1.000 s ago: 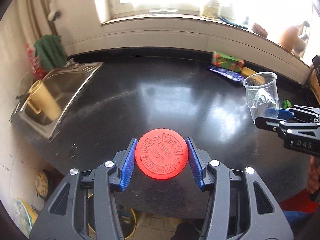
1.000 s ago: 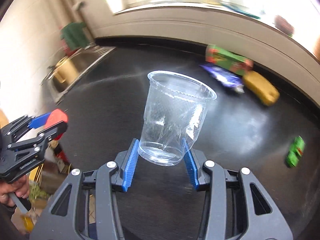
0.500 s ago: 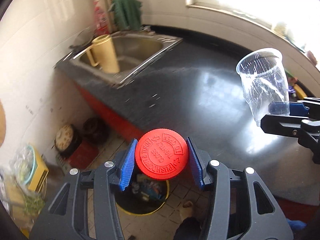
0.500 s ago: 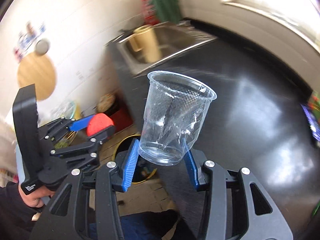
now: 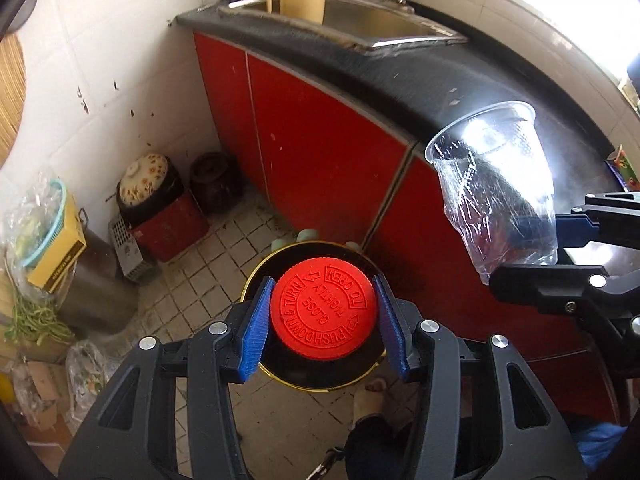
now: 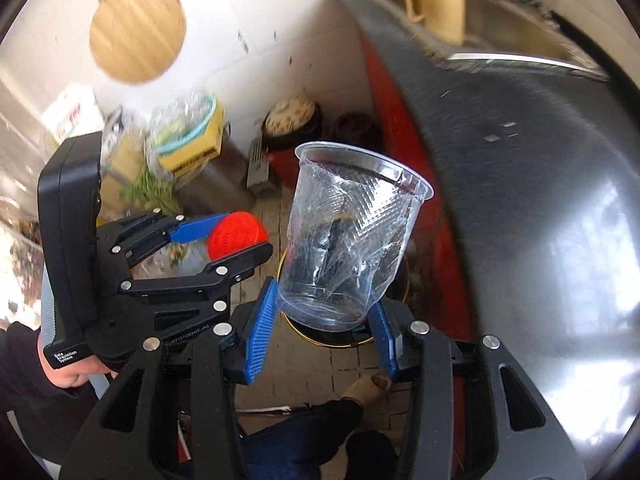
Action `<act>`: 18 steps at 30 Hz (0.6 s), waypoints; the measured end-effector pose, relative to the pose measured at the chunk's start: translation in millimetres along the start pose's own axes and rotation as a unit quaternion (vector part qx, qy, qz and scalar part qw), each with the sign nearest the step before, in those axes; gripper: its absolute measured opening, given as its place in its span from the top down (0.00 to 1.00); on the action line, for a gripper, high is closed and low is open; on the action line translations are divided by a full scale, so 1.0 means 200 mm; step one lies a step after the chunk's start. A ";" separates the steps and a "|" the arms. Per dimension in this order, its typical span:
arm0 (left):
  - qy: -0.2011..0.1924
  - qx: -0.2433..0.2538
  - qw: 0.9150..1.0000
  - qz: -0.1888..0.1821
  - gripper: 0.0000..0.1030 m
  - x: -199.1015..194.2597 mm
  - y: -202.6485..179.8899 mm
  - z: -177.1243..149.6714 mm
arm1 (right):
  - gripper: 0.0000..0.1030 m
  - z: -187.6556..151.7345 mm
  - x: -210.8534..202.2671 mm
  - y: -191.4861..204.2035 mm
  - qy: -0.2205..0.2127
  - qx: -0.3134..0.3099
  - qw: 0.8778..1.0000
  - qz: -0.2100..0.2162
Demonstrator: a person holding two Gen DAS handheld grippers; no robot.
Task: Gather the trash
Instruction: 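Carry cap and cup over the bin and open both tools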
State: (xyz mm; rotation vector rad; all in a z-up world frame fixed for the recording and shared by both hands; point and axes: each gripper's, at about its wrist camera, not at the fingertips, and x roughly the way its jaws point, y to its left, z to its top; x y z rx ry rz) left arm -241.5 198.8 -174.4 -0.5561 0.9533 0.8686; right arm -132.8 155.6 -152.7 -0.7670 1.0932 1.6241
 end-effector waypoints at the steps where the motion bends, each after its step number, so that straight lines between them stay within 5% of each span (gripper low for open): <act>1: 0.001 -0.002 1.000 -0.003 0.53 0.05 0.02 -0.03 | 0.57 0.01 0.05 0.00 0.005 -0.003 1.000 0.000; 8: 0.014 -0.037 0.999 -0.018 0.53 0.36 0.16 -0.10 | 0.57 0.06 0.30 -0.01 0.047 -0.020 0.999 -0.008; 18: 0.021 -0.026 0.999 -0.035 0.53 0.46 0.18 -0.09 | 0.57 0.10 0.38 -0.03 0.050 -0.024 0.998 -0.012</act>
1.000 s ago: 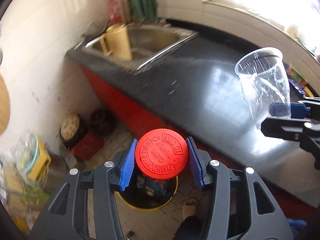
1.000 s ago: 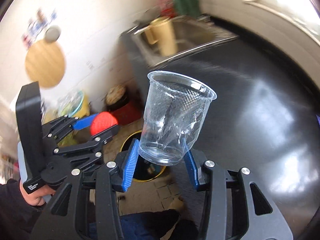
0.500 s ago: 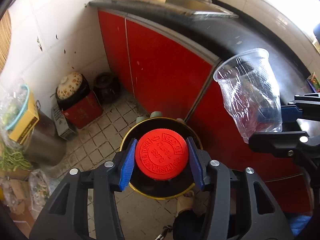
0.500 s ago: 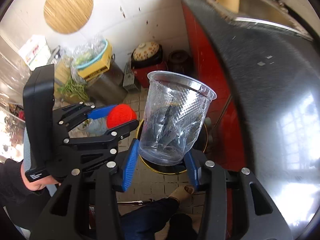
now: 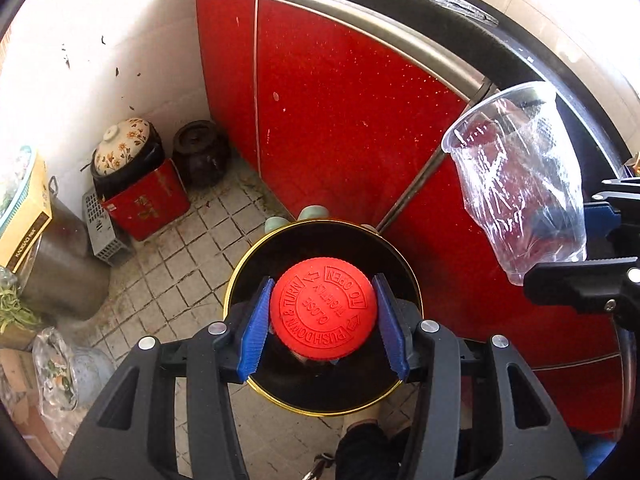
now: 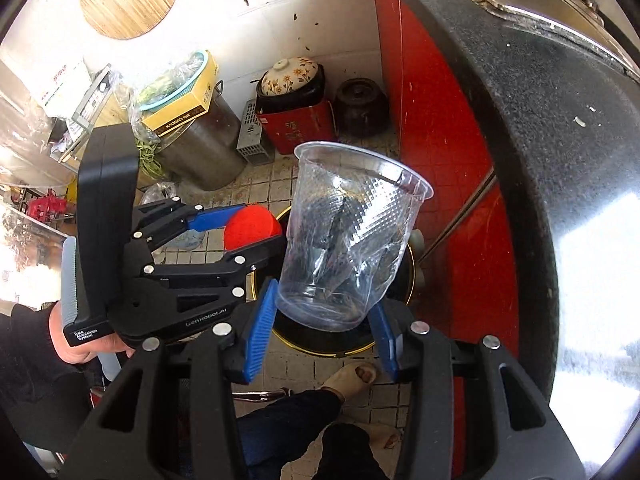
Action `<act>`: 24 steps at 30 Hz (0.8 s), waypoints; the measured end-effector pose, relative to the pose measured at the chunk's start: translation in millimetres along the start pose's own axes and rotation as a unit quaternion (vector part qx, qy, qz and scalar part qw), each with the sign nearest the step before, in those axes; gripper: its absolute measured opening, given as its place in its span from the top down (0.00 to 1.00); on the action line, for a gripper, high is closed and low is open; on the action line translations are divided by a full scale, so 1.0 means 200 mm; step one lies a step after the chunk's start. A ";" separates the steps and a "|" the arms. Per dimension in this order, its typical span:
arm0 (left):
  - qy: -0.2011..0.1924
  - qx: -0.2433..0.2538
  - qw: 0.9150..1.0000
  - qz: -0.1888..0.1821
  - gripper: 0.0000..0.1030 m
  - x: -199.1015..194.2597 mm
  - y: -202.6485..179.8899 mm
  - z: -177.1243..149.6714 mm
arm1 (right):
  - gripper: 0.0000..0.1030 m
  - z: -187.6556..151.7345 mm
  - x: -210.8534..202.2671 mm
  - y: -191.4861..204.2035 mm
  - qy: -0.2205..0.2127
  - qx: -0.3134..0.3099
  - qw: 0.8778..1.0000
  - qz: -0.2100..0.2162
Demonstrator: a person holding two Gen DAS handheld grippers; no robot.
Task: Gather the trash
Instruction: 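Carry cap and cup over the bin and open both tools, then return both tools to the counter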
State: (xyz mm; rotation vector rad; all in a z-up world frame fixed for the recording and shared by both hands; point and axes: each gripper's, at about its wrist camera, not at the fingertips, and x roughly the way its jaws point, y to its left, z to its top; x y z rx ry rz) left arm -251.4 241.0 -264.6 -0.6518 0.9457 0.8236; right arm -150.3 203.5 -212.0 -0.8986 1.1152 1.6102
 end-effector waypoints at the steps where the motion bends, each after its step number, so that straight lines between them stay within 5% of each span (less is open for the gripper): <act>1: 0.000 0.002 1.000 0.002 0.50 0.01 0.00 0.00 | 0.57 -0.01 0.01 -0.01 0.000 0.000 1.000 -0.002; 3: 0.002 0.006 1.000 0.015 0.31 0.05 0.02 -0.02 | 0.50 -0.01 0.05 -0.01 0.009 -0.004 1.000 -0.001; 6: 0.012 0.003 1.000 0.012 0.30 0.09 0.04 -0.04 | 0.36 -0.04 0.05 0.00 0.011 -0.016 1.000 -0.005; 9: 0.022 0.020 0.999 0.021 0.30 0.08 0.03 -0.05 | 0.36 -0.05 0.00 0.01 0.011 -0.008 1.000 0.002; 16: -0.014 0.062 0.997 0.043 0.11 -0.32 -0.22 0.11 | 0.18 -0.21 -0.61 -0.03 -0.074 0.022 0.997 -0.025; 21: -0.060 0.149 0.987 0.005 0.07 -0.62 -0.72 0.23 | 0.09 -0.54 -1.16 -0.32 -0.161 0.136 0.971 -0.115; 24: -0.073 0.211 0.974 -0.042 0.07 -0.68 -1.12 0.24 | 0.09 -0.89 -1.40 -0.55 -0.188 0.246 0.935 -0.175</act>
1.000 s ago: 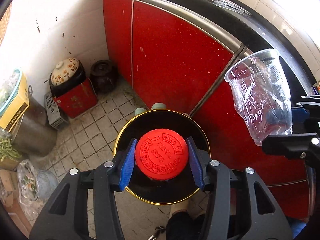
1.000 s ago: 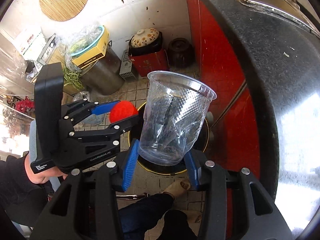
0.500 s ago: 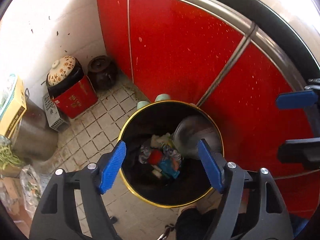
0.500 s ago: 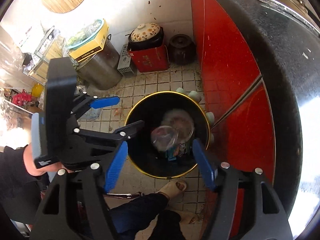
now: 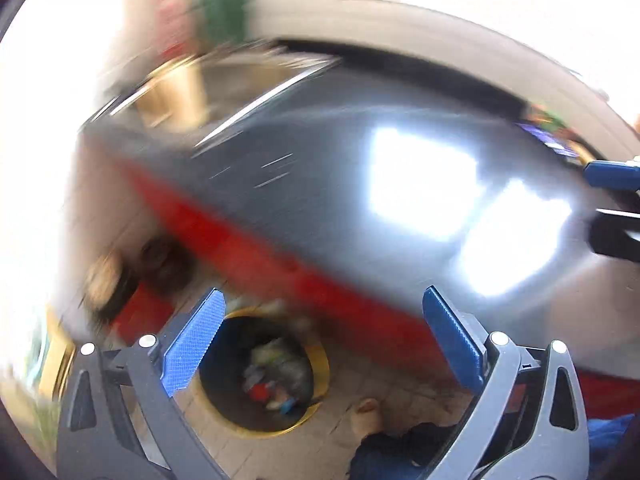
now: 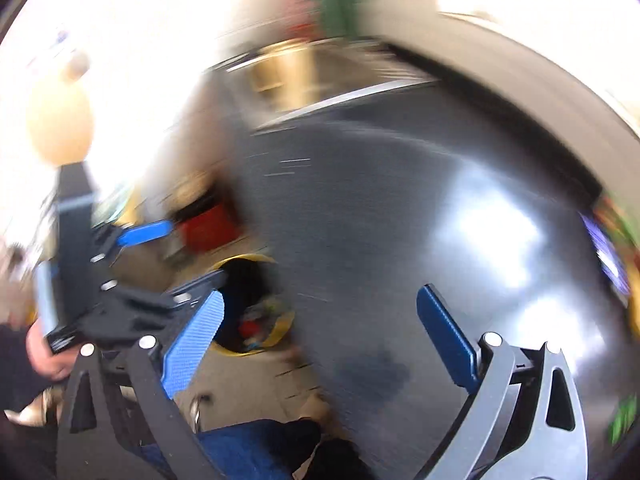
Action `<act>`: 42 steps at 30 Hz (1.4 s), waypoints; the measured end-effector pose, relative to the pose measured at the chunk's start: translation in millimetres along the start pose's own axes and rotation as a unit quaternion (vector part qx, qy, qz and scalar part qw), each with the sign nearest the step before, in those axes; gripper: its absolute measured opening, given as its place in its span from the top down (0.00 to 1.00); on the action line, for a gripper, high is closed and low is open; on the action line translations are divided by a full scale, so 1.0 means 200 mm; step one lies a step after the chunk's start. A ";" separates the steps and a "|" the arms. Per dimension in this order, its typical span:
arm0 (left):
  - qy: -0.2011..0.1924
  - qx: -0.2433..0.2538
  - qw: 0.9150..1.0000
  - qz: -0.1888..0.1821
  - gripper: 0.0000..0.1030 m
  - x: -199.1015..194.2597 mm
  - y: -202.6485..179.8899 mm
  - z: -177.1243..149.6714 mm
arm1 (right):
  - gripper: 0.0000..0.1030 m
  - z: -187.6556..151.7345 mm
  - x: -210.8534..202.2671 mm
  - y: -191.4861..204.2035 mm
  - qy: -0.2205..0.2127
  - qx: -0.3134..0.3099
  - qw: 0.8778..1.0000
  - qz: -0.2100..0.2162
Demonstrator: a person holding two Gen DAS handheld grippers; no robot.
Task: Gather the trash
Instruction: 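Return both tools to the counter, then grasp the blue toothpaste tube with the left tool while the right tool grasps the green toy car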
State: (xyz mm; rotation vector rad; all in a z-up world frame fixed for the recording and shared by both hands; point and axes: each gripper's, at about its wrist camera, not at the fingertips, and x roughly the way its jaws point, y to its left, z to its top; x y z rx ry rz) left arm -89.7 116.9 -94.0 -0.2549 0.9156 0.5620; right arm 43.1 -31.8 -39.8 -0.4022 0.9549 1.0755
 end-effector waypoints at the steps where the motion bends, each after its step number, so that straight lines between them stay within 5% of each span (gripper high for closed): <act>1: -0.005 0.019 1.000 -0.019 0.07 0.00 -0.13 0.06 | 0.09 -0.05 -0.08 -0.15 -0.009 0.038 0.999 -0.027; 6: -0.004 0.096 0.988 -0.124 0.07 0.02 -0.78 0.33 | 0.09 -0.28 -0.43 -0.70 -0.043 0.174 0.976 -0.122; 11: 0.000 0.131 0.978 -0.164 0.07 0.04 -1.20 0.46 | 0.09 -0.52 -0.66 -1.08 -0.063 0.261 0.943 -0.194; 23: 0.023 0.166 0.978 -0.120 0.07 0.25 -1.60 0.66 | 0.09 -0.72 -0.62 -1.55 -0.058 0.349 0.910 -0.215; 26: 0.031 0.152 0.982 -0.111 0.07 0.36 -1.69 0.77 | 0.09 -0.74 -0.60 -1.60 -0.040 0.374 0.904 -0.203; 32: 0.037 0.101 0.990 -0.092 0.07 0.68 -1.93 0.95 | 0.09 -0.72 -0.48 -1.72 -0.024 0.342 0.912 -0.224; 38: 0.045 0.082 0.994 -0.064 0.07 0.94 -2.04 1.03 | 0.09 -0.74 -0.28 -1.90 -0.010 0.379 0.893 -0.243; 42: 0.065 0.043 0.994 -0.075 0.07 1.07 -2.07 1.08 | 0.09 -0.74 -0.20 -1.94 0.014 0.379 0.895 -0.234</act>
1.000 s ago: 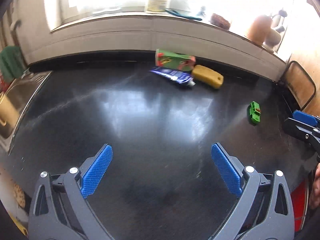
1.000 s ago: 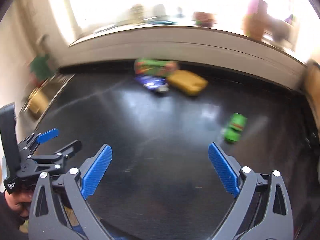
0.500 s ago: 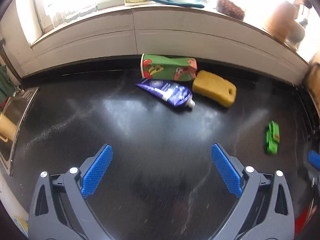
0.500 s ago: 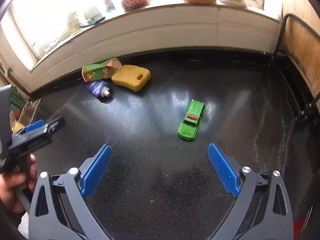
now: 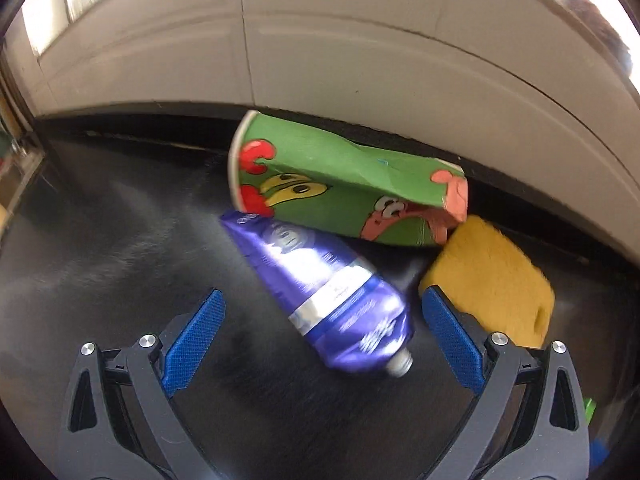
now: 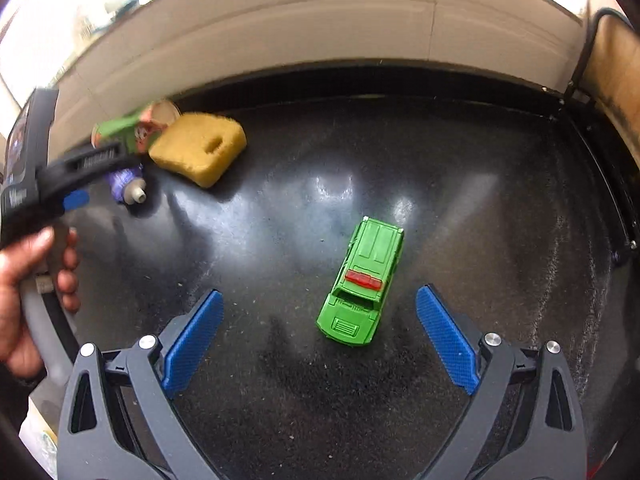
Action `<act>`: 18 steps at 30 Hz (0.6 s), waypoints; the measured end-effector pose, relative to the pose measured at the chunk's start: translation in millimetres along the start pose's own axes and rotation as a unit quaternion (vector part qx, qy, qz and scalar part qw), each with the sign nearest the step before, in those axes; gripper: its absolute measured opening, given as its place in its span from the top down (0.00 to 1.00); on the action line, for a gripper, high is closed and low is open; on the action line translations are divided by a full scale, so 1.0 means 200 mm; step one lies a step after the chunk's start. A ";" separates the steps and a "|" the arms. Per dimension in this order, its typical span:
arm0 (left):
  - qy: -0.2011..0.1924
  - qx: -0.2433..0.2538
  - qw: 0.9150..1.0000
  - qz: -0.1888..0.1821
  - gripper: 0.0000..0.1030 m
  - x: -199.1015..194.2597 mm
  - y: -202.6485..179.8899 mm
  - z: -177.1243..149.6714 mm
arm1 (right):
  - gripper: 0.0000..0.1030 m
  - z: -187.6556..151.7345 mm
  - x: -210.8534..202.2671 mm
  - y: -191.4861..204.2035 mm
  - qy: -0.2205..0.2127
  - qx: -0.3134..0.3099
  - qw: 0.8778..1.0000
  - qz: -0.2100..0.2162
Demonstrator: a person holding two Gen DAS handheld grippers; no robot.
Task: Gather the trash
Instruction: 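Grasp the blue toothpaste tube with the left tool while the right tool grasps the green toy car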
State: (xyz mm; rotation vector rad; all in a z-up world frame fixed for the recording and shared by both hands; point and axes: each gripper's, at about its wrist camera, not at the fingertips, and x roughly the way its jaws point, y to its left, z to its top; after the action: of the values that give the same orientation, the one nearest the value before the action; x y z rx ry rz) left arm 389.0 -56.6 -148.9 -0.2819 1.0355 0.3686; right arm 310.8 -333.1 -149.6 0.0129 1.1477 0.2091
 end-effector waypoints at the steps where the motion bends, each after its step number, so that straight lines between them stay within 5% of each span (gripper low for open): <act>1: 0.003 -0.006 1.000 -0.002 0.07 0.02 0.00 0.01 | 0.09 0.00 0.03 0.00 0.006 -0.003 1.000 0.000; 4: 0.017 -0.020 1.000 0.008 0.07 0.10 0.01 0.02 | 0.09 0.01 0.10 0.01 0.013 -0.007 1.000 -0.005; 8: 0.001 0.020 0.999 0.037 0.07 0.14 -0.01 0.03 | 0.10 0.00 0.17 0.02 -0.007 -0.005 0.999 -0.033; 10: -0.007 0.030 0.999 0.032 0.16 0.13 0.01 0.02 | 0.33 0.01 0.15 0.04 -0.019 -0.011 0.999 -0.045; 11: -0.012 0.035 0.999 0.030 0.26 0.10 0.02 0.01 | 0.58 0.01 0.14 0.05 -0.019 -0.015 0.999 -0.040; 12: -0.011 0.035 0.999 0.030 0.31 0.09 0.04 0.01 | 0.68 0.02 0.13 0.05 -0.015 -0.017 0.999 -0.036; 18: 0.010 0.013 1.000 0.008 0.50 -0.02 0.18 -0.07 | 0.69 0.00 0.10 0.07 -0.007 -0.047 0.999 -0.006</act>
State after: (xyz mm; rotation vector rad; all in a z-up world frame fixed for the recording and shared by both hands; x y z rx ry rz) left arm 361.4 -29.9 -154.6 -0.2542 1.0619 0.3679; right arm 316.5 -316.7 -166.9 -0.0741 1.1223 0.2521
